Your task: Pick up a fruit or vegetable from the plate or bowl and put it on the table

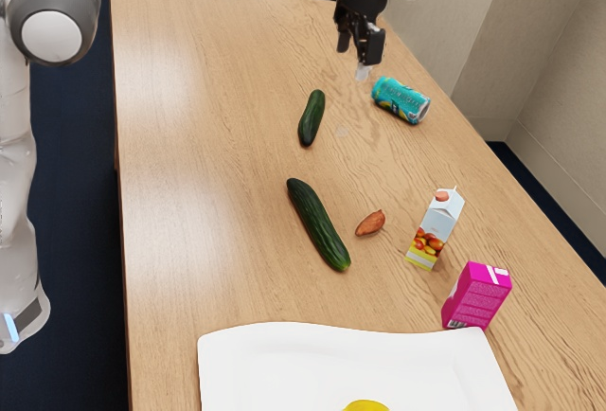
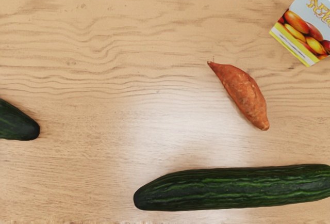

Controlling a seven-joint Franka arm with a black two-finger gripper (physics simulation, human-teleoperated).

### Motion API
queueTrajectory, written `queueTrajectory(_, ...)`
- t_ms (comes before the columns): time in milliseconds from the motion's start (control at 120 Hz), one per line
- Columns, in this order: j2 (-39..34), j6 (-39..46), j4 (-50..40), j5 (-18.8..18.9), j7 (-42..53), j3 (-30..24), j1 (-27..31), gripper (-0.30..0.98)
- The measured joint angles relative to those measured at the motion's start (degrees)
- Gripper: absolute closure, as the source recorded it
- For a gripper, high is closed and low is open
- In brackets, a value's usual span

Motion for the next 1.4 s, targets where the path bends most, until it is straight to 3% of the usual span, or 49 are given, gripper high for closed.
queueTrajectory(217,0.03,-2.23,0.61,-1.03,-0.42,0.76,6.49,0.0)
queueTrajectory(300,-0.5,-4.29,8.01,-0.46,-0.56,0.06,6.95,0.0)
queueTrajectory(458,1.07,-4.84,15.07,3.72,-0.86,-12.3,8.42,0.0)
queueTrajectory(558,5.24,-3.52,14.88,4.62,-1.01,-23.32,1.5,0.0)
queueTrajectory(633,10.24,-0.92,13.66,4.89,-1.08,-26.87,-3.01,0.0)
queueTrajectory(942,20.57,7.0,13.03,7.0,-1.41,-27.89,-12.56,0.0)
queueTrajectory(1033,20.91,7.77,12.79,7.51,-1.74,-27.74,-16.6,0.0)
queueTrajectory(1158,20.09,9.03,7.54,7.41,-5.46,-27.75,-17.97,0.0)
queueTrajectory(1400,15.84,14.93,-4.35,3.21,-11.93,-27.49,-18.4,0.0)
